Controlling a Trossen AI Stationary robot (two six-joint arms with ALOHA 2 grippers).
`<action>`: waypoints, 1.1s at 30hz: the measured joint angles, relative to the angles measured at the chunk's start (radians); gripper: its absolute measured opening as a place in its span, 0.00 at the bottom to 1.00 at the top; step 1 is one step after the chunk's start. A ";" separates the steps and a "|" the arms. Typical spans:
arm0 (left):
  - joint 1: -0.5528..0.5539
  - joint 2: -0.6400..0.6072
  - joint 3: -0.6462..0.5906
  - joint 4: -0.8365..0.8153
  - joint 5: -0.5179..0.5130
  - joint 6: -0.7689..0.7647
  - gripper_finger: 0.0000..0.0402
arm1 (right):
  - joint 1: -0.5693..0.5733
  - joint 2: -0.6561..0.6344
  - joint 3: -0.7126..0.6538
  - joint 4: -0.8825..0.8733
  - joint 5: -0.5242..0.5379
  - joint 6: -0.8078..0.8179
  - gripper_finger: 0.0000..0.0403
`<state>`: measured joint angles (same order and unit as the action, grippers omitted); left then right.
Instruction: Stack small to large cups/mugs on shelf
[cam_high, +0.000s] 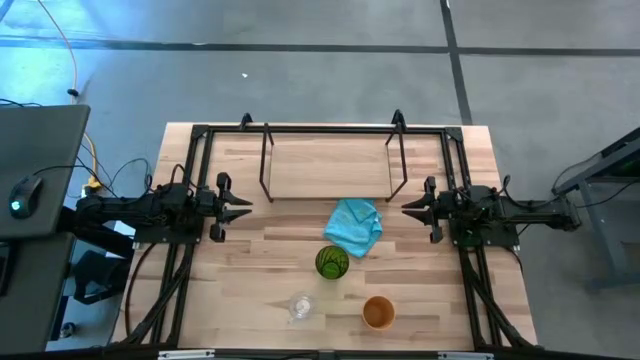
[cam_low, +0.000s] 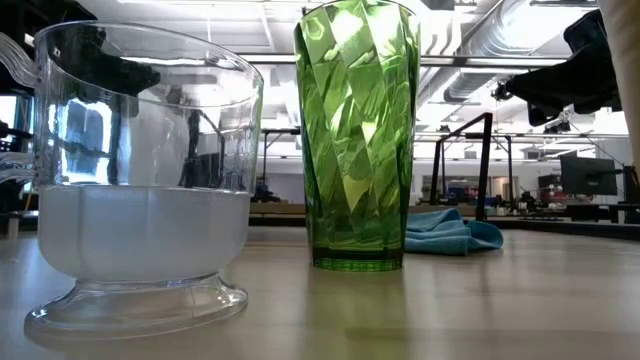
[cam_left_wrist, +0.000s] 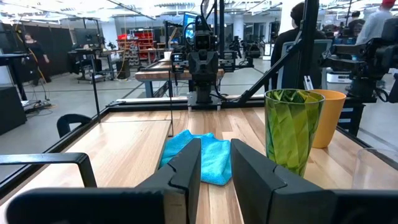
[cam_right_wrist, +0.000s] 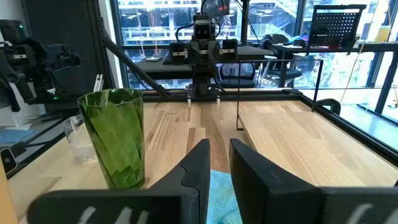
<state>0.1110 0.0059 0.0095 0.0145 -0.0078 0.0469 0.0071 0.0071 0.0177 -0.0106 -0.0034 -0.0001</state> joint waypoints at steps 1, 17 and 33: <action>0.000 0.000 0.000 0.000 0.000 0.000 0.19 | 0.000 0.000 0.000 0.000 0.000 0.000 0.12; 0.000 0.000 0.000 0.000 0.000 0.010 0.19 | 0.000 0.000 0.000 0.000 0.000 0.000 0.12; 0.000 0.000 0.000 0.063 -0.042 0.161 0.19 | 0.000 0.000 0.000 0.094 0.071 0.257 0.12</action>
<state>0.1112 0.0059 0.0097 0.0772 -0.0495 0.2083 0.0067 0.0071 0.0174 0.0835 0.0673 0.2573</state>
